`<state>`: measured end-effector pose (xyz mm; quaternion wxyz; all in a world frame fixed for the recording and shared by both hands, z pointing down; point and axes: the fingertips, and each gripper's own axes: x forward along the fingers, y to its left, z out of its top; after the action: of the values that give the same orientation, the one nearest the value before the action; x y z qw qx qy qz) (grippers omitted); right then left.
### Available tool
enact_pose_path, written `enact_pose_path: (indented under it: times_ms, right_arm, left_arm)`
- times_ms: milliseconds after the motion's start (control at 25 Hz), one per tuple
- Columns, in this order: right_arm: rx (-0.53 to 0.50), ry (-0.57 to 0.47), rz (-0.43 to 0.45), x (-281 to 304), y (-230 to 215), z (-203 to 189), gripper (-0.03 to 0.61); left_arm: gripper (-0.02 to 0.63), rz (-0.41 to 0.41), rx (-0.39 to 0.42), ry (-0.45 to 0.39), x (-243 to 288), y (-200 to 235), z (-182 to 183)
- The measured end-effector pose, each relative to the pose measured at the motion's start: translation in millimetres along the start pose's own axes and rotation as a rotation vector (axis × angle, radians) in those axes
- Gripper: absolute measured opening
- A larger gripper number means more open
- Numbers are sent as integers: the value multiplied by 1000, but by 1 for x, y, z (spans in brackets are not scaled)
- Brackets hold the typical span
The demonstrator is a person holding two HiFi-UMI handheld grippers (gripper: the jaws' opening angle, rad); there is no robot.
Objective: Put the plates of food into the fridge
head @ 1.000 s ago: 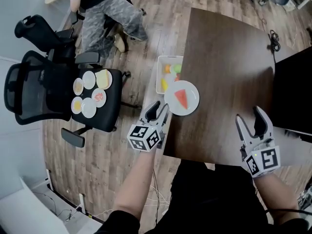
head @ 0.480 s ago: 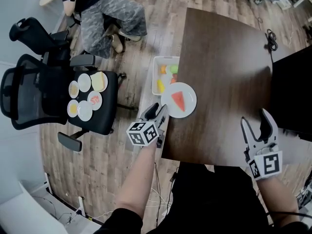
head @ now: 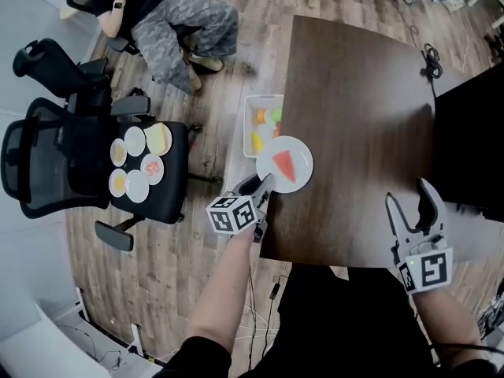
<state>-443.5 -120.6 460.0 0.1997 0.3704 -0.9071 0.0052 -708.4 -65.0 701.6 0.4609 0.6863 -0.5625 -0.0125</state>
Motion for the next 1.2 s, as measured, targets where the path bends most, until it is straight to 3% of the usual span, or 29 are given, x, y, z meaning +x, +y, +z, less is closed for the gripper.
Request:
enact_pose_path:
  times_ms: [280,520,880,1200]
  right_arm:
    - [-22,-2,15,-13,7,-3,276]
    - [-17,-16,-3,-22,2,-1,276]
    - [8,-41,-11,-31,2,-2,276]
    - [80,-75,-14,-41,-12,-3,276]
  left_arm:
    - [89,-6,-21,-32,-5,-6,11]
    - [19,-105,-161,-114,-6,-32,33]
    - [17,-113,-50,-41,-8,-76,27]
    - [17,-205,-83,-24,-13,-123,24]
